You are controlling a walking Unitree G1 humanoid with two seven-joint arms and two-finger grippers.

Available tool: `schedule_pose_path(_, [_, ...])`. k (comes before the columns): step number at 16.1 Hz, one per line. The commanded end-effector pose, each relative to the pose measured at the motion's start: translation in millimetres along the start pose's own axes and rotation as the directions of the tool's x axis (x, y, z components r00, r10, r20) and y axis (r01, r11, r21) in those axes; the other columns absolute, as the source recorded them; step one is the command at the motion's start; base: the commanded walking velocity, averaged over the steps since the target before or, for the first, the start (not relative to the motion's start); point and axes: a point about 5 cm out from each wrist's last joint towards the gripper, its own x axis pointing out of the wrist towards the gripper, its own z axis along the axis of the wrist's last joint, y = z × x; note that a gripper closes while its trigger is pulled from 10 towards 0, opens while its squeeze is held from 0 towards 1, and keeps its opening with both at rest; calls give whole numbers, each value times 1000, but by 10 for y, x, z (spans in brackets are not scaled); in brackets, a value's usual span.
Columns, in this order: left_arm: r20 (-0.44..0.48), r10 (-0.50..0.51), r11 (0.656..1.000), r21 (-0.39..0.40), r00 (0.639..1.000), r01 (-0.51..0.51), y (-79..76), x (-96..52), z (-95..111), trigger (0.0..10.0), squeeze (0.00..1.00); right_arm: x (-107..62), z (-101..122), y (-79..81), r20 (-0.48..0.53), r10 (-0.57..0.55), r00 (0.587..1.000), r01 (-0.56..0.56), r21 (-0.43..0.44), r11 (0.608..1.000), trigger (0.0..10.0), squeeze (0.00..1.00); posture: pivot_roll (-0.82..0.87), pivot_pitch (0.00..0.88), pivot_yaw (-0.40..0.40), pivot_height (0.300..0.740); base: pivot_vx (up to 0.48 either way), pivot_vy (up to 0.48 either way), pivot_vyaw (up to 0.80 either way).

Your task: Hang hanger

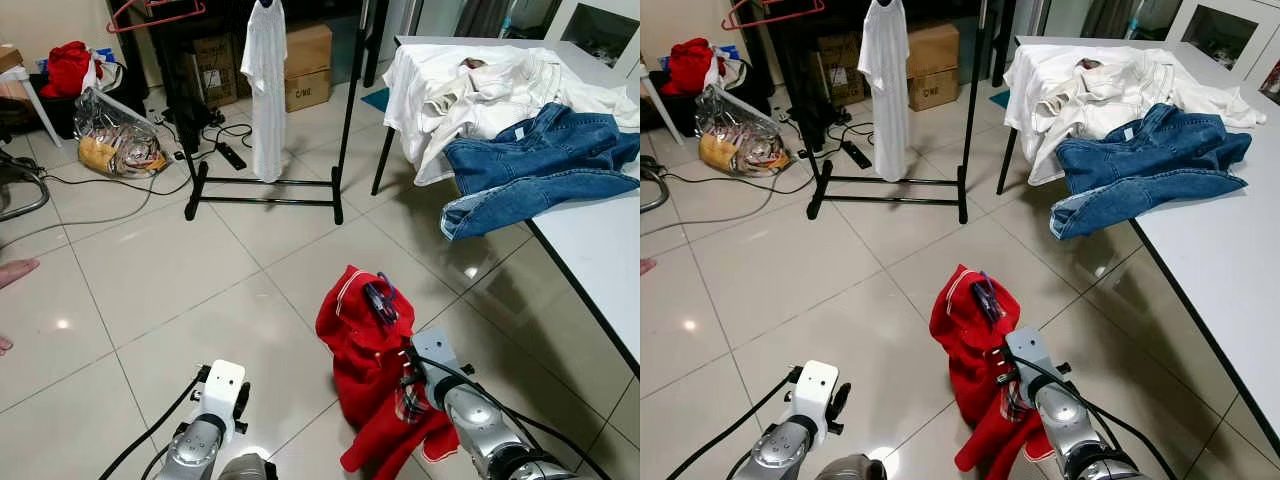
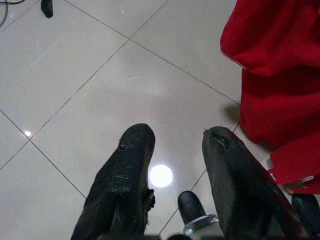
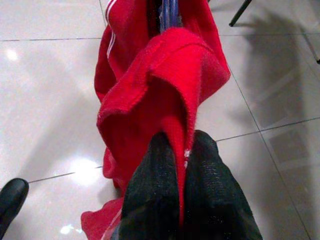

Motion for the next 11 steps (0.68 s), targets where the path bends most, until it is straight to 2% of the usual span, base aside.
schedule_pose_path(1, [-13,-5,1000,7,1000,6,-16,-12,-34,10000,0,8,32,-22,14,-10,1000,10,-3,1000,10000,0,157,0,-49,740,0,0,0])
schedule_pose_path(2, [-13,-5,1000,7,1000,6,-16,-12,-34,10000,0,8,32,-22,14,-10,1000,10,-3,1000,10000,0,157,0,-49,740,0,0,0])
schedule_pose_path(11, [9,-42,999,30,999,41,-69,22,42,10000,0,-54,-86,-32,-9,-19,1000,19,-38,999,10000,0,107,0,-37,740,297,0,0])
